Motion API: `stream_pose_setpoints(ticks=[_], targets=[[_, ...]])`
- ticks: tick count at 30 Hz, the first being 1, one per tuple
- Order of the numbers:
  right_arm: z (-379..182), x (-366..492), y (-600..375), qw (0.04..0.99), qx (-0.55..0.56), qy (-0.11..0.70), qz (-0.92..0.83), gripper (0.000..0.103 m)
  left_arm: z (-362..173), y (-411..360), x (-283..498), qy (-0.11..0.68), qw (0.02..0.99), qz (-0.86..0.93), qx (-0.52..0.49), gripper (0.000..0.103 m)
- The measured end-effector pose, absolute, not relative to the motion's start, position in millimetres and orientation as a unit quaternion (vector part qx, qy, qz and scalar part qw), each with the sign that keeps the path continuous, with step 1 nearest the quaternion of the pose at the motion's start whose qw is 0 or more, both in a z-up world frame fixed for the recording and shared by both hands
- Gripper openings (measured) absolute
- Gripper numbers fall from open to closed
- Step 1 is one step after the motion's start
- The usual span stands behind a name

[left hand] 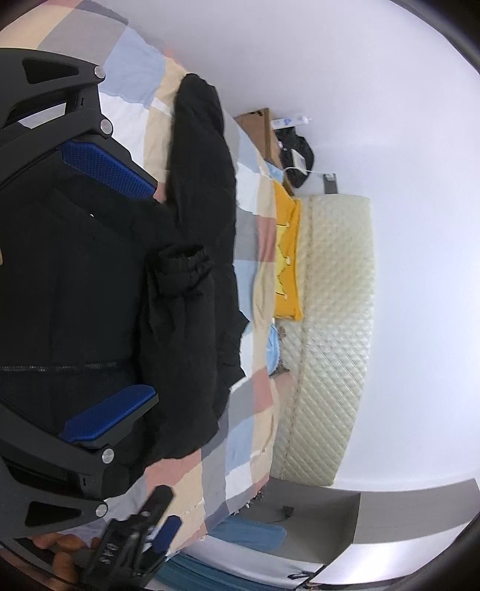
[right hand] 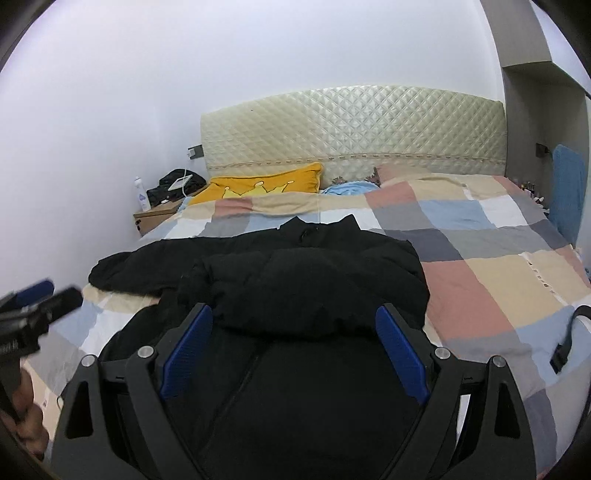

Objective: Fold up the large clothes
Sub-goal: 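Move the left tool toward the cuff of the other sleeve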

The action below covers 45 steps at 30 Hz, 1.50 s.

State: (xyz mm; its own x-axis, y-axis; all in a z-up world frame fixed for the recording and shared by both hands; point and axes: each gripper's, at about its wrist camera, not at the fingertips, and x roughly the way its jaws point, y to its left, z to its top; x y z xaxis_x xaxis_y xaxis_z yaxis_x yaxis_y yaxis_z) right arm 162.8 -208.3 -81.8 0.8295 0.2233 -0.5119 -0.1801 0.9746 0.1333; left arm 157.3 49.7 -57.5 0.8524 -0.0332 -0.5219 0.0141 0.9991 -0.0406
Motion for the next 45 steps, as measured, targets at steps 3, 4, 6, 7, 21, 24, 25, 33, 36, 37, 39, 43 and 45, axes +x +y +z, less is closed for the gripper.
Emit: stream_pose_setpoints(ticks=[3, 4, 6, 7, 21, 24, 25, 33, 36, 37, 39, 43, 45], targets=[[-79.3, 144.8, -215.3, 0.958, 0.034, 0.263, 0.105, 0.09, -56.2, 45.1, 151.1, 0.267, 0.964, -0.013, -0.018, 0.102], [-78.9, 139.0, -218.0, 0.959, 0.035, 0.26, 0.108, 0.09, -57.0, 44.1, 149.7, 0.268, 0.963, -0.013, -0.019, 0.102], [-78.9, 130.5, -222.5, 0.96, 0.037, 0.257, 0.109, 0.09, -59.4, 42.3, 146.8, 0.271, 0.962, -0.018, -0.022, 0.102], [-79.4, 126.1, -224.9, 0.96, 0.038, 0.254, 0.108, 0.09, -61.0, 41.1, 145.8, 0.273, 0.962, -0.022, -0.022, 0.102], [-89.1, 81.4, -257.3, 0.965, 0.042, 0.24, 0.094, 0.091, -77.2, 36.0, 131.9, 0.279, 0.959, -0.037, -0.035, 0.102], [-93.6, 78.1, -265.9, 0.965, 0.053, 0.242, 0.084, 0.091, -77.9, 33.2, 130.2, 0.273, 0.961, -0.024, -0.025, 0.102], [-94.2, 77.2, -267.3, 0.965, 0.052, 0.242, 0.083, 0.091, -78.6, 32.7, 129.4, 0.274, 0.961, -0.024, -0.023, 0.102], [-107.5, 62.0, -260.8, 0.964, 0.035, 0.254, 0.074, 0.092, -91.8, 27.1, 125.4, 0.28, 0.96, -0.02, -0.005, 0.102], [-111.7, 58.0, -256.5, 0.963, 0.033, 0.257, 0.079, 0.092, -96.9, 25.8, 124.1, 0.286, 0.958, -0.02, -0.001, 0.102], [-111.9, 57.3, -254.7, 0.963, 0.029, 0.256, 0.079, 0.092, -98.4, 26.5, 124.0, 0.288, 0.957, -0.021, -0.001, 0.102], [-112.4, 56.6, -252.9, 0.963, 0.027, 0.254, 0.081, 0.092, -101.1, 30.1, 125.5, 0.296, 0.955, -0.014, -0.007, 0.102], [-114.1, 56.9, -251.6, 0.963, 0.025, 0.256, 0.083, 0.093, -105.9, 46.7, 133.2, 0.327, 0.944, -0.022, -0.039, 0.102], [-113.9, 57.4, -251.5, 0.963, 0.025, 0.256, 0.083, 0.094, -106.8, 57.9, 133.7, 0.334, 0.941, -0.029, -0.051, 0.102]])
